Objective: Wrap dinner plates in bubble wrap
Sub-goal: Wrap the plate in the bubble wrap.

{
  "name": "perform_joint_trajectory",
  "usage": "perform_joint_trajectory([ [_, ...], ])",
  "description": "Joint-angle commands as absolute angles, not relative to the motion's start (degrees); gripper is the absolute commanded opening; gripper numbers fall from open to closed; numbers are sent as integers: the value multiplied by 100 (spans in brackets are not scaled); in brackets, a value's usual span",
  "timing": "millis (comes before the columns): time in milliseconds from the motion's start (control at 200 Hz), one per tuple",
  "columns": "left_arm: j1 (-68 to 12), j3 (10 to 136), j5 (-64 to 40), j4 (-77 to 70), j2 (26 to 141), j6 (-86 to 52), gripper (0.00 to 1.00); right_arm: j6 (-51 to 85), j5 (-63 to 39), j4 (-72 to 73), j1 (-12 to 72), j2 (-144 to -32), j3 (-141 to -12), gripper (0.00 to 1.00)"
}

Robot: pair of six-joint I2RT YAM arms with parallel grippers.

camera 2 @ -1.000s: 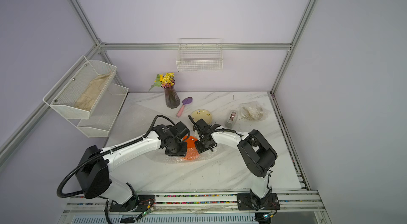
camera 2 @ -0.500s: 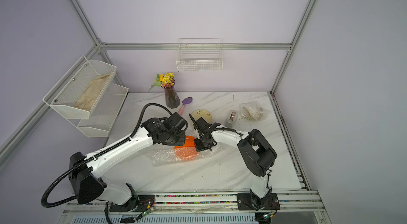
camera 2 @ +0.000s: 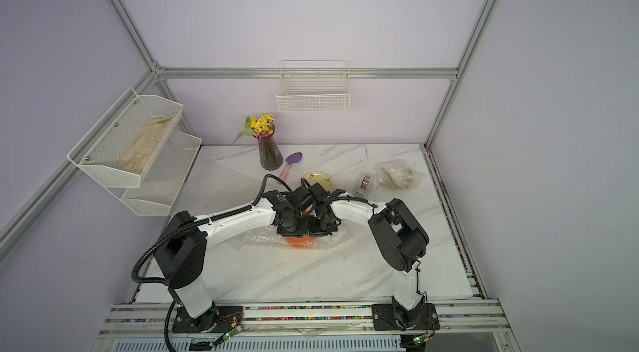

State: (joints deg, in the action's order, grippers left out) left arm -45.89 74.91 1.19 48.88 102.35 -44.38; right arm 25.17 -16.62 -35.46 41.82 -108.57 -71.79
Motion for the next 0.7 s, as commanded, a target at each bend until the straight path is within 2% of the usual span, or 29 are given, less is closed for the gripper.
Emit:
perform_joint_trajectory([
  [0, -4327, 7020, 84, 4831, 10615, -4343, 18, 2790, -1338, -3656, 4276, -10826, -7311, 0],
  [265, -4215, 6489, 57, 4592, 10545, -4355, 17, 2750, -1636, -3583, 4238, -10616, -7361, 0],
  [495, -4088, 6223, 142, 4481, 9700, -4431, 18, 2728, -1533, -3608, 4180, -10460, -7372, 0],
  [695, -3983, 6296, -163, 4343, 10175, -4272, 18, 2689, -1494, -3627, 4140, -10781, -7499, 0],
])
